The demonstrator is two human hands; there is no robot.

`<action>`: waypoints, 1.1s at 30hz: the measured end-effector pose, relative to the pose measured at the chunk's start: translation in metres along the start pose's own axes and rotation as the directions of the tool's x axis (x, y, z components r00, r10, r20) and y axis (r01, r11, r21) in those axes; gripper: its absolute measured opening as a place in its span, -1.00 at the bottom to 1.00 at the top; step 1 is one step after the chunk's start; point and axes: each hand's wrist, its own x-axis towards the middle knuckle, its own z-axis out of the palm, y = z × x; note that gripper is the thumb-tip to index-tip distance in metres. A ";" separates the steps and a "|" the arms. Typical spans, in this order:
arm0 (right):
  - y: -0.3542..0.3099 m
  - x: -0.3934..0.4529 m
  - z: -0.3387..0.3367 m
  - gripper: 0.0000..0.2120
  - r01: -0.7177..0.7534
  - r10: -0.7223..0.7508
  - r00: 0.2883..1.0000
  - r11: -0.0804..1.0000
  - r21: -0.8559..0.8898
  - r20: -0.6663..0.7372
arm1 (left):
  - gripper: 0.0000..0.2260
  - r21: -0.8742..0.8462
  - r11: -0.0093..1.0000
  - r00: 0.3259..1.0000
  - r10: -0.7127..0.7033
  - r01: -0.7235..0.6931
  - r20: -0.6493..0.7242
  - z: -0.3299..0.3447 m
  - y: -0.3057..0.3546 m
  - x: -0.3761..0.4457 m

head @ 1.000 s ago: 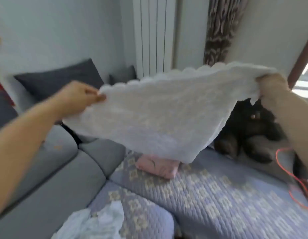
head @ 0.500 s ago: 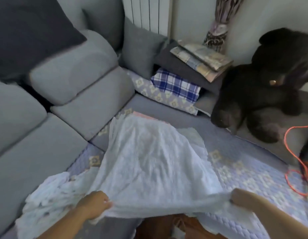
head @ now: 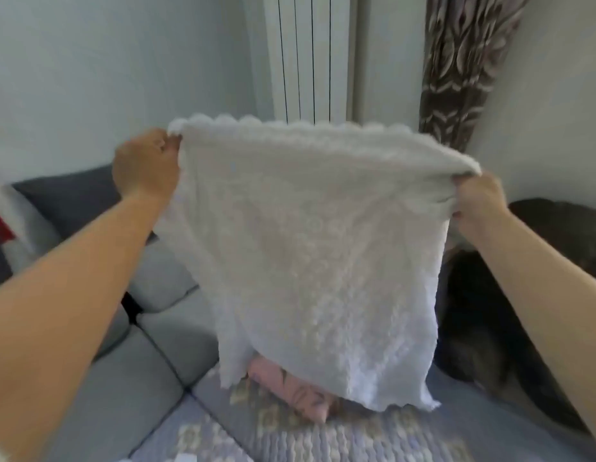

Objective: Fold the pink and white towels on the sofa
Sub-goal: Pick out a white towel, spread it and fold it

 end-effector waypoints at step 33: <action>0.370 -0.181 -0.294 -0.54 0.099 0.681 0.700 -0.392 -0.914 -0.216 | -0.78 0.112 0.846 0.355 -0.335 0.522 0.873 -0.006 -0.042 -0.517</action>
